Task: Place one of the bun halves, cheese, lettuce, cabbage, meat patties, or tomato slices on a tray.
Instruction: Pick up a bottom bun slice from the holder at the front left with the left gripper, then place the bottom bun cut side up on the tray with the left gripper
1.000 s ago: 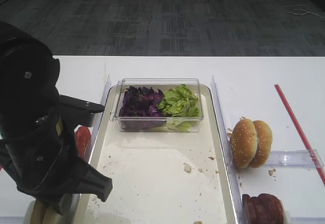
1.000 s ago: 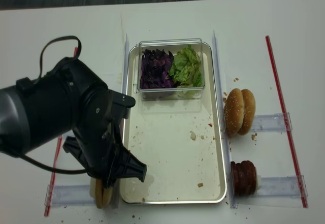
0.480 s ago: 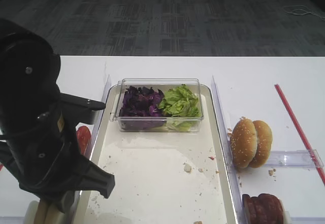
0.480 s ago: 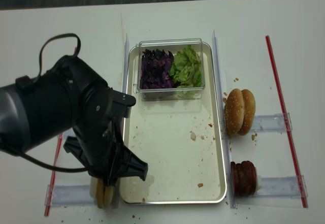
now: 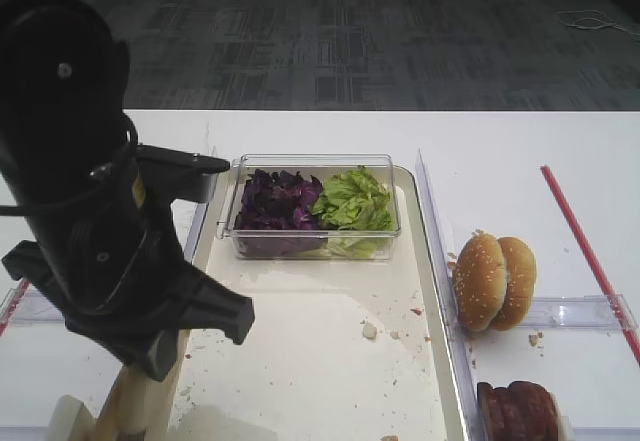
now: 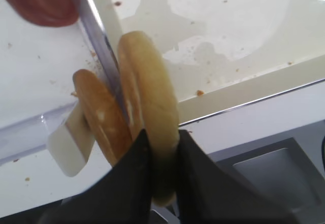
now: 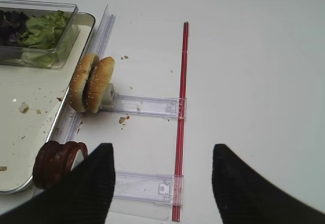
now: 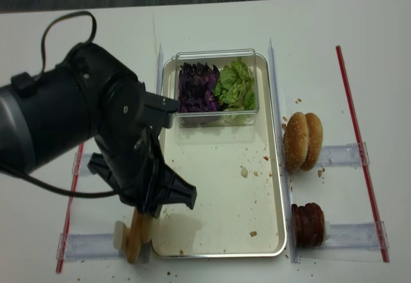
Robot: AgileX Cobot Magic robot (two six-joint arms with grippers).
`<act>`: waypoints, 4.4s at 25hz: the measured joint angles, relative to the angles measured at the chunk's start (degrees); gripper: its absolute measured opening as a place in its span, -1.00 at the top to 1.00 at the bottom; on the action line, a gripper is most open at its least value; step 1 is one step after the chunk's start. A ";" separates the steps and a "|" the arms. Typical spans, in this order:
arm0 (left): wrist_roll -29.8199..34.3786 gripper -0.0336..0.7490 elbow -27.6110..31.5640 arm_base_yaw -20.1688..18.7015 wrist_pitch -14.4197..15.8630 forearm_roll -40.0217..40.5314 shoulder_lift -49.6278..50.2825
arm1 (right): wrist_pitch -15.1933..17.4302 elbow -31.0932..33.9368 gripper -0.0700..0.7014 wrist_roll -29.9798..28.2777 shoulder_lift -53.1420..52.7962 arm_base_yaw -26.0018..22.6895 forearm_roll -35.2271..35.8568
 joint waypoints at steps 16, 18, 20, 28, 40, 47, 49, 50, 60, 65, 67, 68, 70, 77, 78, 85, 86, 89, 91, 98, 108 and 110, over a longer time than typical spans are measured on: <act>7.49 0.65 -6.26 0.00 0.69 -4.58 0.09 | 0.00 0.00 -0.38 0.00 0.00 0.00 0.00; 8.87 0.65 -6.26 0.00 0.57 -4.94 0.09 | 0.00 0.00 -0.38 0.00 0.00 0.00 0.00; 10.96 0.65 -6.26 0.00 -0.08 -5.46 0.09 | 0.00 0.00 -0.38 0.00 0.00 0.00 0.00; 29.00 0.66 -6.26 7.21 -1.07 -23.31 2.02 | 0.00 0.00 -0.38 0.00 0.00 0.00 0.00; 55.74 0.66 -6.28 18.45 2.93 -46.62 14.91 | 0.00 0.00 -0.38 0.00 0.00 0.00 0.00; 58.93 0.66 -6.38 19.43 2.44 -46.51 22.71 | 0.00 0.00 -0.38 0.11 0.00 0.00 0.00; 60.03 0.66 -6.38 19.43 2.35 -46.51 24.13 | 0.00 0.00 -0.38 0.11 0.00 0.00 0.00; 60.46 0.66 -6.38 19.43 2.22 -46.51 24.68 | 0.00 0.00 -0.38 0.11 0.00 0.00 0.00; 62.60 0.66 -6.62 19.43 2.22 -46.51 25.44 | 0.00 0.00 -0.38 0.11 0.00 0.00 0.00; 62.60 0.66 -6.62 19.43 2.08 -46.51 25.44 | 0.00 0.00 -0.38 0.11 0.00 0.00 0.00; 62.60 0.66 -6.62 19.43 1.44 -46.51 25.44 | 0.00 0.00 -0.38 0.11 0.00 0.00 0.00; 62.60 0.66 -6.62 19.43 1.03 -46.51 25.44 | 0.00 0.00 -0.38 0.11 0.00 0.00 0.00; 62.60 0.66 -6.62 19.43 0.34 -46.51 25.44 | 0.00 0.00 -0.38 0.11 0.00 0.00 0.00; 63.16 0.66 -6.71 19.43 -2.98 -46.51 25.44 | 0.00 0.00 -0.38 0.11 0.00 0.00 0.00; 63.18 0.66 -6.71 19.43 -3.48 -46.51 25.44 | 0.00 0.00 -0.38 0.11 0.00 0.00 0.00; 63.14 0.66 -6.71 19.43 -5.22 -43.09 25.44 | 0.00 0.00 -0.38 0.11 0.00 0.00 0.00; 63.14 0.66 -6.71 19.43 -5.22 -42.89 25.44 | 0.00 0.00 -0.38 0.11 0.00 0.00 0.00; 63.14 0.66 -6.71 19.45 -5.33 -42.76 25.44 | 0.00 0.00 -0.38 0.11 0.00 0.00 0.00; 63.14 0.66 -6.71 19.45 -5.33 -42.76 25.44 | 0.00 0.00 -0.38 0.11 0.00 0.00 0.00; 62.05 0.64 -6.71 19.45 -5.41 -42.76 25.44 | 0.00 0.00 -0.38 0.11 0.00 0.00 0.00; 61.71 0.19 -6.71 19.45 -6.35 -41.94 25.44 | 0.00 0.00 -0.38 0.01 0.00 0.00 0.00; 61.71 0.10 -6.71 19.45 -6.73 -41.40 25.44 | 0.00 0.00 -0.38 0.12 0.00 0.00 0.00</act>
